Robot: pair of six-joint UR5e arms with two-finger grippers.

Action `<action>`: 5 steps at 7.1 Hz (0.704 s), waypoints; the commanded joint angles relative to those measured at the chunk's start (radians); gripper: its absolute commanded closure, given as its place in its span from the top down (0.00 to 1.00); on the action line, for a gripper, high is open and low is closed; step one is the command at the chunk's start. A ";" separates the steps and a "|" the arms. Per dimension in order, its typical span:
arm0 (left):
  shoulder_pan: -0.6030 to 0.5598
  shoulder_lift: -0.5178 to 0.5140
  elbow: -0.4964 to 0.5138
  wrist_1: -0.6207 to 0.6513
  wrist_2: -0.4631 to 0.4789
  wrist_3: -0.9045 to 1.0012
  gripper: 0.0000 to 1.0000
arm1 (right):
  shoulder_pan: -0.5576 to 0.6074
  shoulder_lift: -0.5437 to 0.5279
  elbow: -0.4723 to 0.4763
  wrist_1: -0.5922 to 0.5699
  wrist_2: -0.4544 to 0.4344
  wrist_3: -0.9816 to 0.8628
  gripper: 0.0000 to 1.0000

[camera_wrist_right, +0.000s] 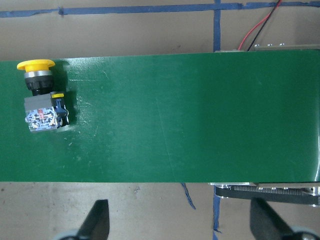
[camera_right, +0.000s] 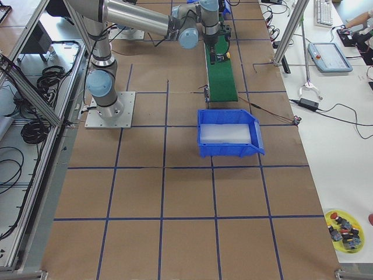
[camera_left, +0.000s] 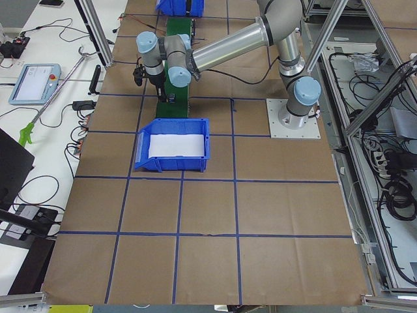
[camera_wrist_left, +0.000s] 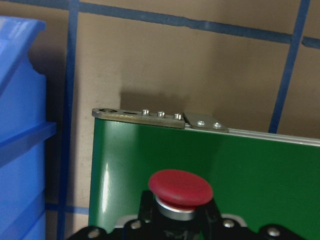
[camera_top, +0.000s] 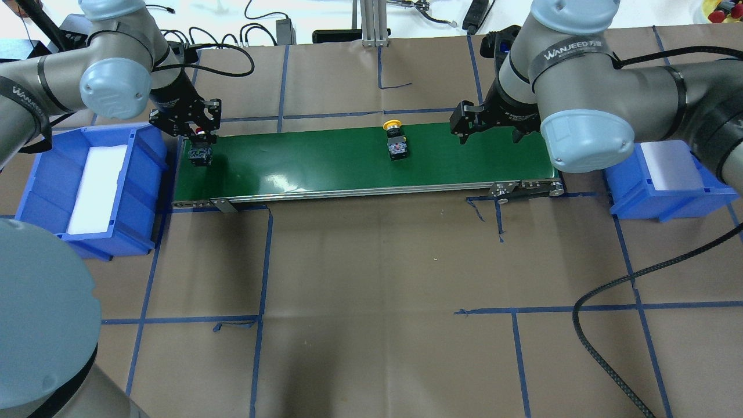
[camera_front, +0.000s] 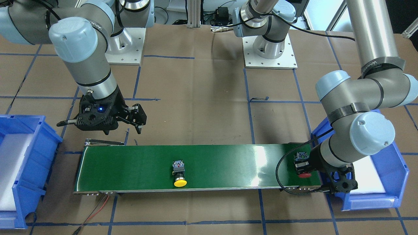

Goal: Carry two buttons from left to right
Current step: 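Place the red button on the conveyor while the right gripper descends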

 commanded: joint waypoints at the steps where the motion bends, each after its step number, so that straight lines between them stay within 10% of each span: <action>1: -0.009 -0.004 -0.016 0.014 0.004 -0.002 0.09 | 0.000 0.033 -0.005 -0.036 0.015 0.000 1.00; 2: -0.010 -0.004 -0.019 0.014 0.004 -0.003 0.22 | 0.000 0.033 -0.009 -0.036 0.029 0.002 1.00; 3: -0.010 -0.002 -0.049 0.014 -0.005 -0.052 0.87 | 0.000 0.033 -0.009 -0.034 0.029 0.000 1.00; 5: -0.010 0.009 -0.059 0.029 -0.008 -0.082 1.00 | 0.000 0.033 -0.006 -0.033 0.025 0.000 1.00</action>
